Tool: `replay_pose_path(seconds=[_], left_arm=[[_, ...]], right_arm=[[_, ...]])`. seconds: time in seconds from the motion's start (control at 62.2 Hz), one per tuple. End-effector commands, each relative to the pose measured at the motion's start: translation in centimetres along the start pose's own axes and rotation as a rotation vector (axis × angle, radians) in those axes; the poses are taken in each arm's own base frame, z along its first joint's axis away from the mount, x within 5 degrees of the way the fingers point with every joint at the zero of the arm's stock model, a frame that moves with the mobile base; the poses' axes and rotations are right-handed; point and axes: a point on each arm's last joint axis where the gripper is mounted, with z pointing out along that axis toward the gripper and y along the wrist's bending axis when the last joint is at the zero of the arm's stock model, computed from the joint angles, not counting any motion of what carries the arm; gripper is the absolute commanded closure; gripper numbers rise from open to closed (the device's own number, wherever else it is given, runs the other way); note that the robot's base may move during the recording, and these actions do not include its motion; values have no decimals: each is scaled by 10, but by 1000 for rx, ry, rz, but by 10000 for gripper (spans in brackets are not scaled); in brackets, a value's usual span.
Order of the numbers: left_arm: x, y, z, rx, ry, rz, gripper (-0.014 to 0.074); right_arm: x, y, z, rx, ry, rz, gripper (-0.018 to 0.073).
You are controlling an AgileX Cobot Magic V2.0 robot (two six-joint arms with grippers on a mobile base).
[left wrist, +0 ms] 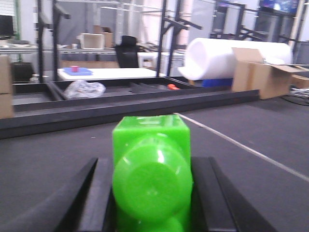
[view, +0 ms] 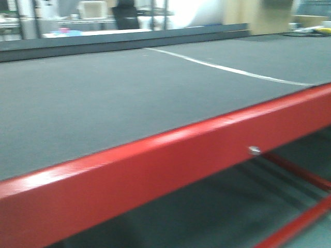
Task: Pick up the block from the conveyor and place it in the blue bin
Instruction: 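Hold both blocks and drive the base along the red conveyor frame, then hold both blocks and turn the base toward the shelf of blue bins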
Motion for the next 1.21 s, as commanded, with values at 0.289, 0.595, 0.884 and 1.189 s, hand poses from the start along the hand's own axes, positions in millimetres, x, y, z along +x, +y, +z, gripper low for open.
replay_pose_path(seconds=[0.289,0.595,0.884,1.189], left_arm=[[-3,0,-1,3,-24,-3,707],[-3,0,-1,3,-24,-3,707],[-3,0,-1,3,-24,-3,707],[-3,0,-1,3,-24,-3,707]], right_arm=[[-2,0,-1,2,-27,-10,713],[-2,0,-1,2,-27,-10,713],[-2,0,-1,2,-27,-10,713],[-2,0,-1,2,-27,-10,713]])
